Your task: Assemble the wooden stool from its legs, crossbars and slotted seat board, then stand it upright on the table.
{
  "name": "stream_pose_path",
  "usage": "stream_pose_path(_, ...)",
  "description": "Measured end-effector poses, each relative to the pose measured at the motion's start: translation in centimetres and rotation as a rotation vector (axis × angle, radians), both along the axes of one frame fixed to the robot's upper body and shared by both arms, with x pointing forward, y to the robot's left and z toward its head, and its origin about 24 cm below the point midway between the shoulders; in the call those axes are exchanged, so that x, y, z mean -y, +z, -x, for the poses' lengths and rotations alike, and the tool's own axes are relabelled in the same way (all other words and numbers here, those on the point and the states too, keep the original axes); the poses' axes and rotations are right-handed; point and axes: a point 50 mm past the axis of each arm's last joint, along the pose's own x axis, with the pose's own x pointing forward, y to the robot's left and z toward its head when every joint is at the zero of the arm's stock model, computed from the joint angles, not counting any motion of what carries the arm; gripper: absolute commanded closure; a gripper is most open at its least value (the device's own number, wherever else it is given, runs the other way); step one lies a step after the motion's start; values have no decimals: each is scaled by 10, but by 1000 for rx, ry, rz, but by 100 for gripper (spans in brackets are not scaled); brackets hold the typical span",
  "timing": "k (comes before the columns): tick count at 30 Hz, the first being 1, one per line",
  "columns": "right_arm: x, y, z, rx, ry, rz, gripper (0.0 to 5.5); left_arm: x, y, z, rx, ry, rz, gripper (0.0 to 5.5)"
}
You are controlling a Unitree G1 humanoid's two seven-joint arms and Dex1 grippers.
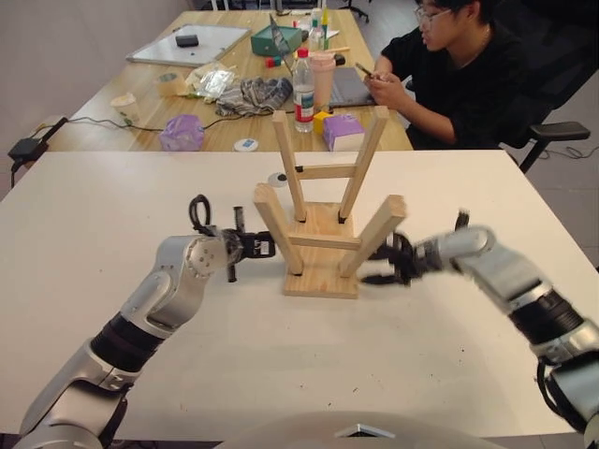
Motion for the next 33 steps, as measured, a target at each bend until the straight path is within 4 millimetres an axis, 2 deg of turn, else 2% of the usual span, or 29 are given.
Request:
stream_pose_path(4,5,9,-3,16,-30,2,186,-8,10,-6,31,10,20,550)
stream_pose_path(6,8,18,-4,40,-50,-17,157,-21,11,-9,21,56,27,550)
stream_pose_path(8,15,26,-4,58,-71,-48,157,-38,12,-8,-5,112,57,550)
stream_pose_path(10,30,30,0,54,-109,-58,157,-55,5,-5,-78,175,128,550)
stream_pose_path(12,49,23,10,30,-166,-45,157,-68,-10,2,-200,180,237,550)
stream_pose_path(14,59,12,22,-14,-261,-93,157,-65,-26,13,-314,143,425,550)
stream_pose_path(16,60,7,29,-12,-354,-158,157,-58,-37,19,-363,101,557,550)
stream_pose_path(20,30,-15,48,0,-522,-367,157,-63,-57,24,-368,122,603,550)
stream_pose_path(25,-6,-25,64,-14,-583,-470,157,-69,-61,21,-350,129,594,550)
stream_pose_path(27,-20,-27,61,19,-620,-495,157,-70,-58,17,-335,122,589,550)
stream_pose_path(30,-30,-30,52,71,-706,-502,157,-70,-55,13,-322,112,588,550)
stream_pose_path(33,-39,-33,46,95,-763,-511,196,-69,-56,13,-326,110,586,550)
